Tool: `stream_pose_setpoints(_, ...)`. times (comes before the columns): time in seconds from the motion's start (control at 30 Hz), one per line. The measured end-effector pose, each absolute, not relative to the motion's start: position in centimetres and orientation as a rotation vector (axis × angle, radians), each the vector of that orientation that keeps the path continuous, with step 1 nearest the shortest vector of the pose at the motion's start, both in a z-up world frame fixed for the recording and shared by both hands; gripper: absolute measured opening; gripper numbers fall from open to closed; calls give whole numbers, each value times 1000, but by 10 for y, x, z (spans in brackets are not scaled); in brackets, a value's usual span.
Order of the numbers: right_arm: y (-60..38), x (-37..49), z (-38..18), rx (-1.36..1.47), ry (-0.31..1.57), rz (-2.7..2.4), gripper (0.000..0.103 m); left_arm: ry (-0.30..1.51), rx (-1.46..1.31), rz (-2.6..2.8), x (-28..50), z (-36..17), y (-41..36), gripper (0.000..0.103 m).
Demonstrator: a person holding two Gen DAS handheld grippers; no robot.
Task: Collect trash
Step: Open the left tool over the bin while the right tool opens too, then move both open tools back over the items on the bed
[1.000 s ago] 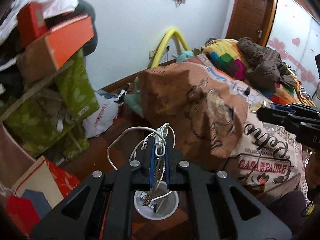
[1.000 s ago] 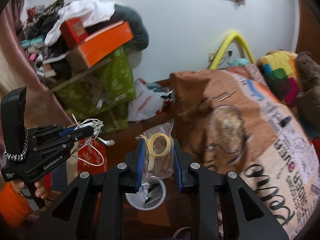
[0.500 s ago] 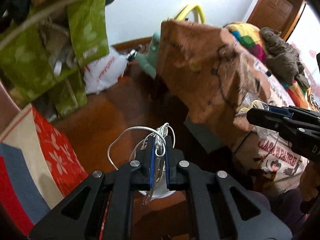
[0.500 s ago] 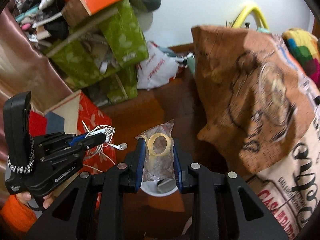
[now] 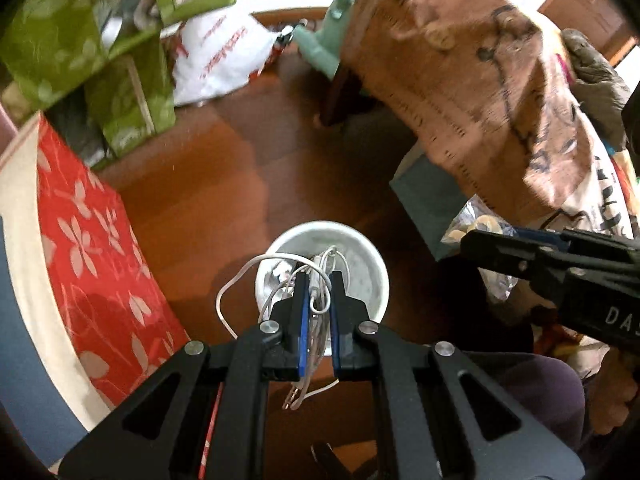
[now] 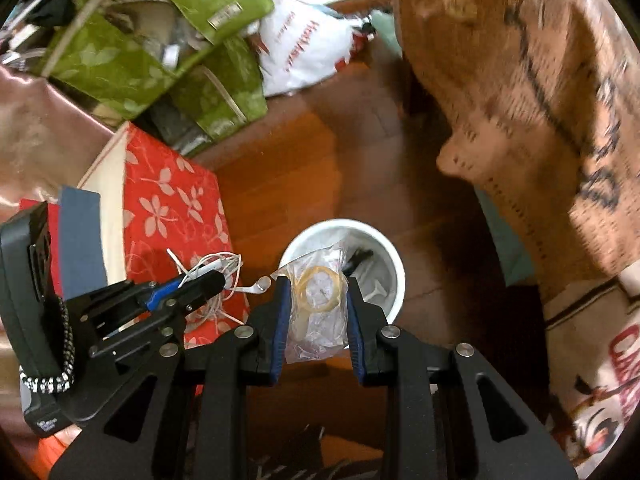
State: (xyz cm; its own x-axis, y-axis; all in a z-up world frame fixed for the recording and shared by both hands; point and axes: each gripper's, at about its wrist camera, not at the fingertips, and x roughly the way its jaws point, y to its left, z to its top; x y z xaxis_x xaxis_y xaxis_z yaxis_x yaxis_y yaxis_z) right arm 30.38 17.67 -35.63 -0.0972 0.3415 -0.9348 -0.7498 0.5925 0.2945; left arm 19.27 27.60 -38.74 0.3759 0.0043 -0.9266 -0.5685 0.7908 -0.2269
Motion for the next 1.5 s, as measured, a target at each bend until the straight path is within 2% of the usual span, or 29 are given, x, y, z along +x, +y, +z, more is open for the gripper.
stream_pose_setpoints(0.13,182,305,-367,-382,1421,962,25,1171,-617,402,191,-405,279,7)
stream_pose_setpoints(0.23,183,309,-371,-378,1459,977,33,1191,-630,399,192,-414,279,7)
stream_pose_setpoints(0.3,183,309,-370,-407,1434,959,42,1201,-628,396,195,-417,279,7)
stream_pose_setpoints(0.57,175,313,-361,-440,1371,940,42,1225,-649,356,212,-427,273,9)
stream_pose_setpoints(0.63,173,314,-359,-450,1354,934,42,1229,-652,344,218,-429,271,16)
stream_pose_setpoints(0.7,170,315,-356,-453,1345,932,42,1243,-642,340,224,-429,267,30)
stream_pose_setpoints(0.73,168,315,-354,-449,1344,931,42,1245,-637,344,226,-429,266,33)
stream_pose_setpoints(0.8,166,315,-352,-441,1344,936,42,1257,-623,362,228,-428,264,47)
stream_pose_setpoints(1.1,149,318,-328,-419,1286,929,42,1221,-535,368,223,-397,256,48)
stream_pose_setpoints(1.5,79,343,-255,-307,1096,858,42,1066,-358,354,237,-305,219,47)
